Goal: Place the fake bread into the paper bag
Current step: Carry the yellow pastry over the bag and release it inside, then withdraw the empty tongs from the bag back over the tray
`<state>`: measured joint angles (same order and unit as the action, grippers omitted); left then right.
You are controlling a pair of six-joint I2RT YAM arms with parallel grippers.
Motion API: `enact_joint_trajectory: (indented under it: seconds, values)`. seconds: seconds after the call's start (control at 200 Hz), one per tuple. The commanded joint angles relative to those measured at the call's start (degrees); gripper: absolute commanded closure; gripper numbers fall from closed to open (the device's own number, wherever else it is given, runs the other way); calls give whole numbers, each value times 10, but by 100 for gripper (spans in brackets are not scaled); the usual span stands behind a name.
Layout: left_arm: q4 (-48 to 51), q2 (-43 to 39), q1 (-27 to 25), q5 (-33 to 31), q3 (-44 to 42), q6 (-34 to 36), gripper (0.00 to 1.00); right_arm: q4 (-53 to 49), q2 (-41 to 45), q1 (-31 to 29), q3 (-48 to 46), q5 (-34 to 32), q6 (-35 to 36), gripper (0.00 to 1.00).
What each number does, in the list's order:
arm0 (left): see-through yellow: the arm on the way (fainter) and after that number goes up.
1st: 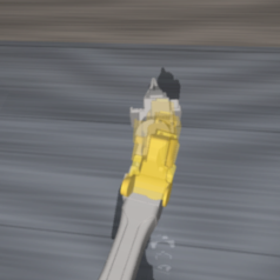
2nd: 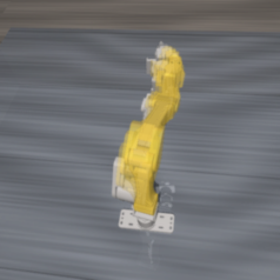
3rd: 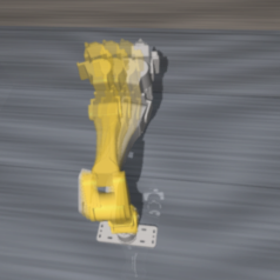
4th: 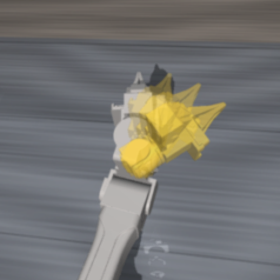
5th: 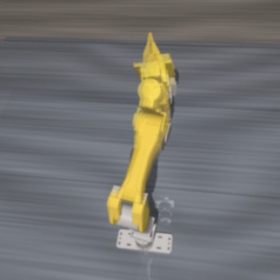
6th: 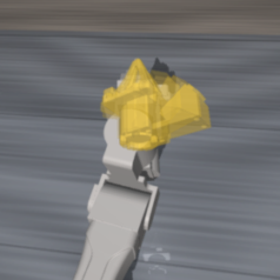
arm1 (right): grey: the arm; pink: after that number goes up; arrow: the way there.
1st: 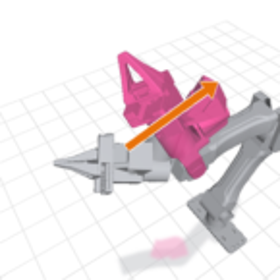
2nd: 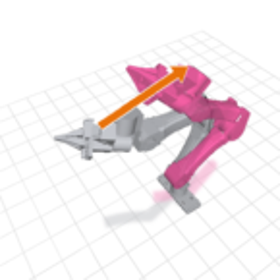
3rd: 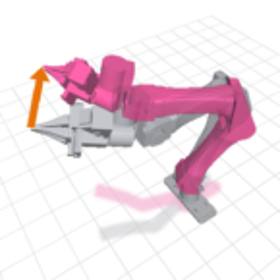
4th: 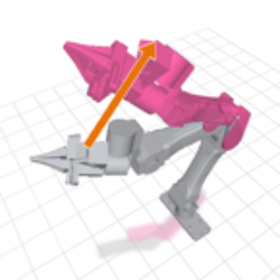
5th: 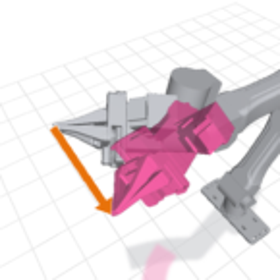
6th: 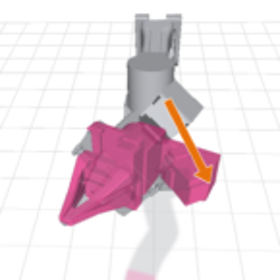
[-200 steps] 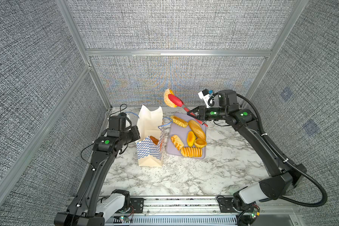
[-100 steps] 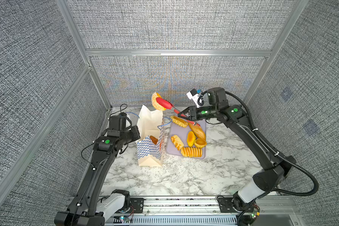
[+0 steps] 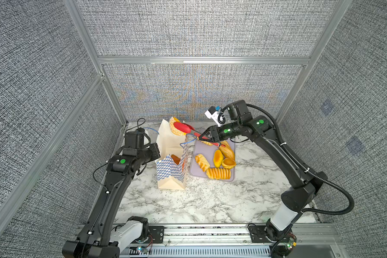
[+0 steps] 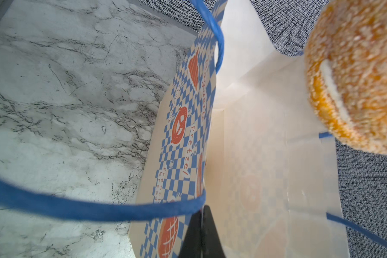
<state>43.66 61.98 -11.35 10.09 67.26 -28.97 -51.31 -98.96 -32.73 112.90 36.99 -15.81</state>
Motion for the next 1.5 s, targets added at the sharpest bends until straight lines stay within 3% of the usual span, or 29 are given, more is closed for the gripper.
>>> enact_joint_trajectory:
  seconds: [0.0, 0.725, 1.155, 1.496]
  values:
    - [-3, -1, 1, 1, 2, -2, 100, -18, -4, -6, 11, -7, 24, 56]
    - [-2, -4, 0, 3, 2, -4, 100, -12, -11, -16, 20, -13, 22, 45]
    - [-1, -5, 1, 1, 2, -4, 100, 4, 3, -16, 22, -43, 15, 47]
    - [0, -5, 1, 2, 4, -3, 100, 74, 75, -1, -49, -105, -7, 50]
